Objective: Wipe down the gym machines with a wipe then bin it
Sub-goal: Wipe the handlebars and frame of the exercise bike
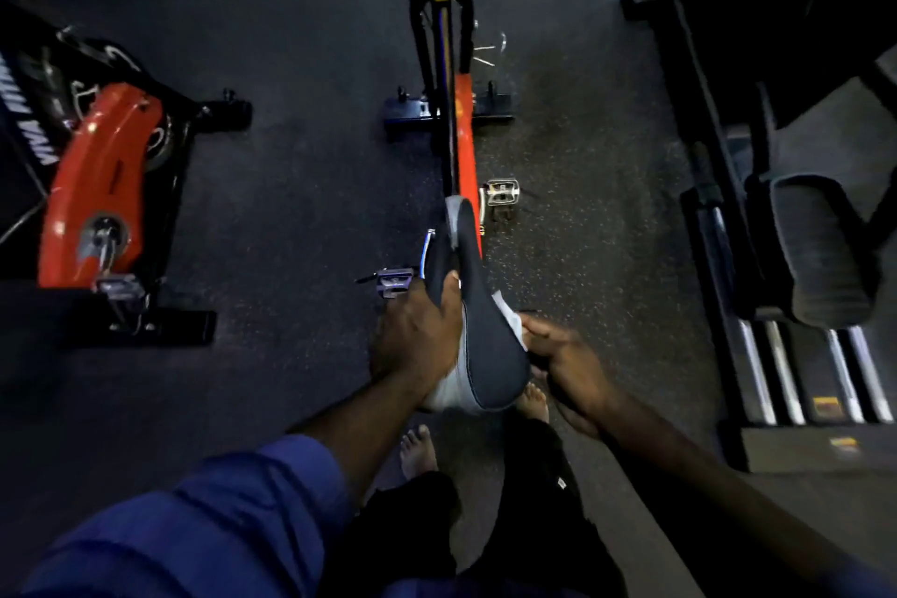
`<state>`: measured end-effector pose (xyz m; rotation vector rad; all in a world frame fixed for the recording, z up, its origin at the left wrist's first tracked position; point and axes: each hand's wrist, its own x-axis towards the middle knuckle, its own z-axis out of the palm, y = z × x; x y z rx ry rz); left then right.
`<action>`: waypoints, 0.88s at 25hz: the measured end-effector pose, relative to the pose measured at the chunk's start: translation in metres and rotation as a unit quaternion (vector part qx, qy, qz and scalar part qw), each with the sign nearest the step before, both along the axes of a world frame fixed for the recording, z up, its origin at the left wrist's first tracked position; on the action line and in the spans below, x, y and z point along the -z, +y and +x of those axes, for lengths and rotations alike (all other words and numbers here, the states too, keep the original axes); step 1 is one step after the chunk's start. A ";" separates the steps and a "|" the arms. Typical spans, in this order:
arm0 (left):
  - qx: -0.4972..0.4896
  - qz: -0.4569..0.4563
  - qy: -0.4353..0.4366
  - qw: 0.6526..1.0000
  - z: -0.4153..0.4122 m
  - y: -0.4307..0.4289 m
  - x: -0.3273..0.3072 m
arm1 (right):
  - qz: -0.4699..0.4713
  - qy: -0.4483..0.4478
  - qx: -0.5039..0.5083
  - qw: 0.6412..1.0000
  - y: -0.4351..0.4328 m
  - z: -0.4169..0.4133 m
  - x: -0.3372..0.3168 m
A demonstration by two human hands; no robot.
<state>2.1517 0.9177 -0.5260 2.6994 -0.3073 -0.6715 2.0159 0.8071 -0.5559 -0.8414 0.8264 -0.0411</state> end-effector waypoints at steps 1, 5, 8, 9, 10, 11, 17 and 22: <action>-0.004 0.006 0.000 1.000 -0.001 -0.002 -0.001 | -0.004 -0.011 -0.023 1.000 -0.006 0.002 0.005; -0.018 -0.007 0.013 1.000 0.001 -0.001 -0.001 | -0.036 -0.021 -0.063 0.997 -0.014 0.012 0.031; -0.014 0.001 0.017 1.000 0.002 -0.002 0.004 | -0.055 -0.046 -0.099 0.992 -0.027 0.037 0.027; -0.018 0.008 0.016 1.000 0.002 -0.002 0.002 | -0.040 -0.048 -0.093 0.994 -0.028 0.047 0.023; -0.023 0.010 0.015 1.000 0.002 -0.001 0.001 | -0.023 -0.045 -0.092 0.995 -0.030 0.055 0.023; -0.032 0.011 0.019 0.999 0.002 -0.001 -0.001 | -0.025 -0.041 -0.097 0.994 -0.033 0.062 0.021; -0.040 0.020 0.027 0.999 0.001 0.000 -0.003 | -0.082 -0.031 -0.112 0.990 -0.061 0.106 0.023; -0.047 0.004 -0.005 0.999 -0.001 0.003 0.004 | -0.241 -0.058 -0.279 0.928 -0.108 0.162 -0.019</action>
